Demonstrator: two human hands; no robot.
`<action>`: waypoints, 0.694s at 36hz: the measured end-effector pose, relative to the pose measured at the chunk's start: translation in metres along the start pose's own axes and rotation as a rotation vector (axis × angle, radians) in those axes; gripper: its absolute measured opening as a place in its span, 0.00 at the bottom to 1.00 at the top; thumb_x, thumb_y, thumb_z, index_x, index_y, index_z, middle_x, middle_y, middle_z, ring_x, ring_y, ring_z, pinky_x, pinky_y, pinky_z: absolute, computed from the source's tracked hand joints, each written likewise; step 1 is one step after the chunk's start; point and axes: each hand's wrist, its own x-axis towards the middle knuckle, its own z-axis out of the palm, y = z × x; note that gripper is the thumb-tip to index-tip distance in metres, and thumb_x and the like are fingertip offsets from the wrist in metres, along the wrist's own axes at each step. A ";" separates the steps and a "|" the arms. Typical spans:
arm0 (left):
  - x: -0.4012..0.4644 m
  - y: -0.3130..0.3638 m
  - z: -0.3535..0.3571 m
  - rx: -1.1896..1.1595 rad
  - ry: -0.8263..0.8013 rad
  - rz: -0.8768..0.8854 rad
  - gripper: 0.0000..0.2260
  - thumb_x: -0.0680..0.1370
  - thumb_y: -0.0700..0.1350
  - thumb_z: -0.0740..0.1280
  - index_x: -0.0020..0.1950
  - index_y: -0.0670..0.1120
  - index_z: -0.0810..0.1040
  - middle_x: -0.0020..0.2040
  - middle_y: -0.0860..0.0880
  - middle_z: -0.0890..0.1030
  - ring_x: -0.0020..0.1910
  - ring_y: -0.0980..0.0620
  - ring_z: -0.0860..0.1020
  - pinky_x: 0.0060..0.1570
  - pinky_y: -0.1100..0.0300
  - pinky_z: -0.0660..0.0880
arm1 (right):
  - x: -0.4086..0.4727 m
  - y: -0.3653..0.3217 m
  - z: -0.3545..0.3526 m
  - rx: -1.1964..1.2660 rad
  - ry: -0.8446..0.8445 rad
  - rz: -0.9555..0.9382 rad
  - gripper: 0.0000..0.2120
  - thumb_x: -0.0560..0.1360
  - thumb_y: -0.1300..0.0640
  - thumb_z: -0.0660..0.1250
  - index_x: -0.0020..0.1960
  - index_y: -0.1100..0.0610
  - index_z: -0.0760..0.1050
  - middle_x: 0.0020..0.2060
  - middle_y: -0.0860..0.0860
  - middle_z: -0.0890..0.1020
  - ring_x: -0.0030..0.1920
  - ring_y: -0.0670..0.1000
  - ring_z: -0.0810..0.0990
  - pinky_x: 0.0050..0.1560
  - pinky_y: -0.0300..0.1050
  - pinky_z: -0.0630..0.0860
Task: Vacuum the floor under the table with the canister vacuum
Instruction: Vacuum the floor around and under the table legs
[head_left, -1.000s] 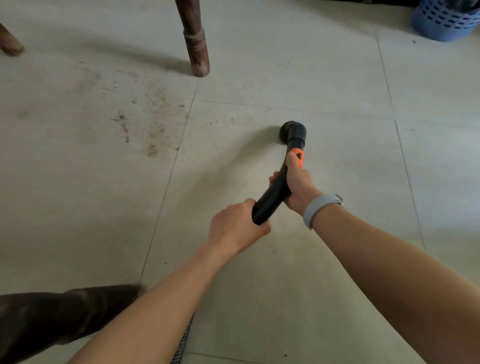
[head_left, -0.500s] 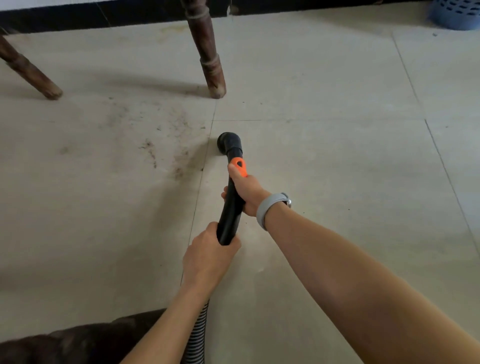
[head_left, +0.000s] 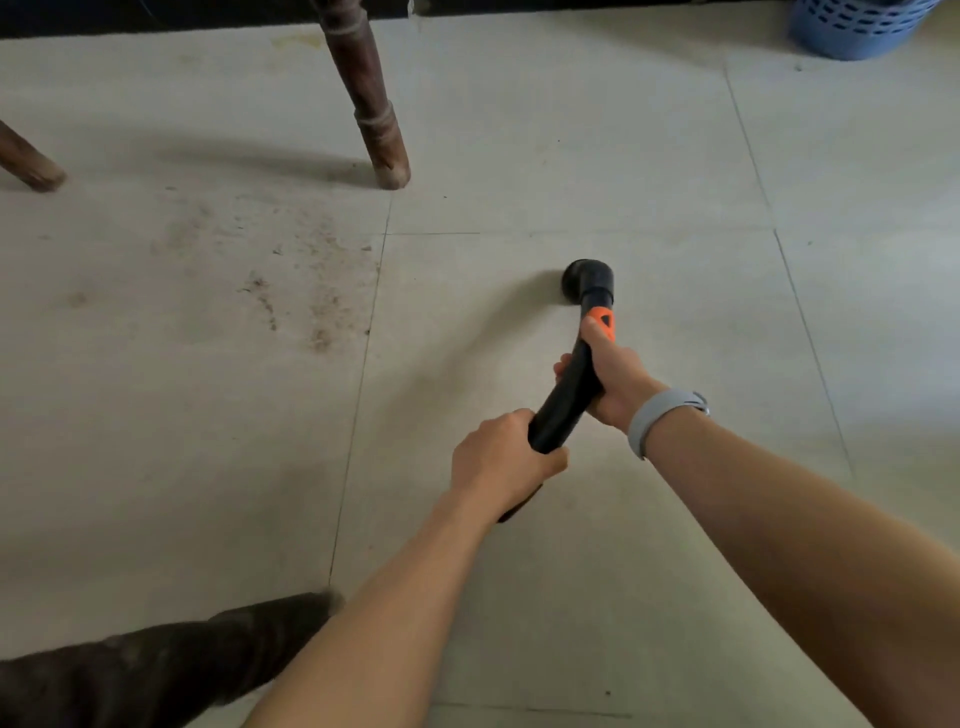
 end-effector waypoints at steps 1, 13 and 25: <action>-0.012 0.005 0.003 0.001 -0.034 -0.006 0.11 0.72 0.55 0.67 0.49 0.51 0.74 0.43 0.51 0.81 0.42 0.48 0.79 0.35 0.59 0.69 | -0.010 0.004 -0.010 0.001 0.024 0.028 0.20 0.76 0.47 0.66 0.57 0.60 0.67 0.40 0.56 0.75 0.35 0.52 0.78 0.42 0.47 0.78; -0.189 0.064 -0.051 -0.017 -0.318 -0.103 0.13 0.71 0.57 0.67 0.52 0.53 0.76 0.43 0.52 0.82 0.44 0.49 0.80 0.42 0.58 0.74 | -0.199 0.013 -0.066 0.183 0.061 0.233 0.12 0.77 0.52 0.65 0.54 0.59 0.68 0.36 0.54 0.71 0.33 0.52 0.75 0.40 0.47 0.76; -0.306 0.146 -0.187 -0.063 -0.288 -0.058 0.14 0.71 0.63 0.67 0.51 0.58 0.74 0.37 0.58 0.76 0.39 0.56 0.76 0.32 0.63 0.66 | -0.387 -0.108 -0.036 0.193 0.052 0.196 0.14 0.78 0.52 0.64 0.58 0.58 0.68 0.37 0.54 0.72 0.38 0.53 0.76 0.41 0.47 0.77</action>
